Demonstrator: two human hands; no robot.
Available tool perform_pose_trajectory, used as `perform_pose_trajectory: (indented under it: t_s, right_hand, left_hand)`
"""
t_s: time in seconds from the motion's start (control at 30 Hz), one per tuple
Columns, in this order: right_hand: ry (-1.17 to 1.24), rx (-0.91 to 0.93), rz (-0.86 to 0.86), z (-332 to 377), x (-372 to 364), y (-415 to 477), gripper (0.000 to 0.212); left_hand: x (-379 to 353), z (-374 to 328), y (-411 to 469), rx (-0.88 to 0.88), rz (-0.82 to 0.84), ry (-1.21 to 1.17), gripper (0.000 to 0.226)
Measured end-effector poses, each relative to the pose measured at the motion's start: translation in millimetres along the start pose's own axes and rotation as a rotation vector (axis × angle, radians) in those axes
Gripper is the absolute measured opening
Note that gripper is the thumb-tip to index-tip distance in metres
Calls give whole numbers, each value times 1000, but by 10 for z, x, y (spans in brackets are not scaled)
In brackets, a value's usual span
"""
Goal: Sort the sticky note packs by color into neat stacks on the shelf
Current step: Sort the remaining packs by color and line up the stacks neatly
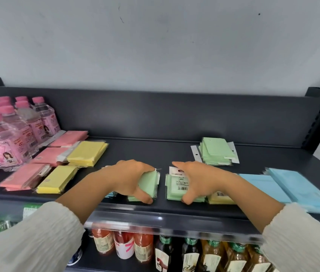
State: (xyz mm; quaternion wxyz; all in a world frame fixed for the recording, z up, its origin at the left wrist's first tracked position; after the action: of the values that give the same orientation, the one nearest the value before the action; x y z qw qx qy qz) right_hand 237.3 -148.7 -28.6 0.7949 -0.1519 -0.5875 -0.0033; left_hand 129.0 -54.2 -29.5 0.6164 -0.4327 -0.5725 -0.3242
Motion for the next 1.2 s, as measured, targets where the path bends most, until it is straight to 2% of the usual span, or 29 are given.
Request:
perform_pose_trajectory:
  t_s: [0.17,0.23,0.43,0.63,0.73,0.87,1.03,1.2]
  right_hand:
    - [-23,-32,-5,19,8,3,109]
    - [-35,-42,-7,21,11,9,109]
    - [-31,-69,-63,45,167,71,110]
    - [-6,-22,-187,227,641,440,109]
    - [-15,1,-175,353,628,772,109]
    - [-6,2,-111,439,404,1160,110]
    - [-12,54,-86,582,289,1400,106]
    - [-91,79,-3,583,126,1407,101]
  left_hand:
    - [15,61,-35,-30,31,47,108]
    - [75,121,-57,-34,37,71,111]
    - [62,199,-51,-76,108,158,81]
    - [68,145,-59,-154,35,148,56]
    - [56,167,-80,-163,47,65,67]
    - [235,380,-267,-109,49,-184,88]
    - [487,844,-382,-8,-203,-169,52]
    - [345,998,-264,33,-231,-166,41]
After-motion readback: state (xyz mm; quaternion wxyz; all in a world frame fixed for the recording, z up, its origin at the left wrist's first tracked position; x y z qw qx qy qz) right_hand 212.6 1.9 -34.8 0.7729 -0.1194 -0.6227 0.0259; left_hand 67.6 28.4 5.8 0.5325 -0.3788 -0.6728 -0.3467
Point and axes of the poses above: each hand's wrist, its own y-axis towards the middle knuckle, its own x-axis out of the back of the hand, z = x × y, the point moved 8 cm from there along y, towards the middle knuckle, and after that the axes turned 2 degrees about y, right-handed, at the moved point
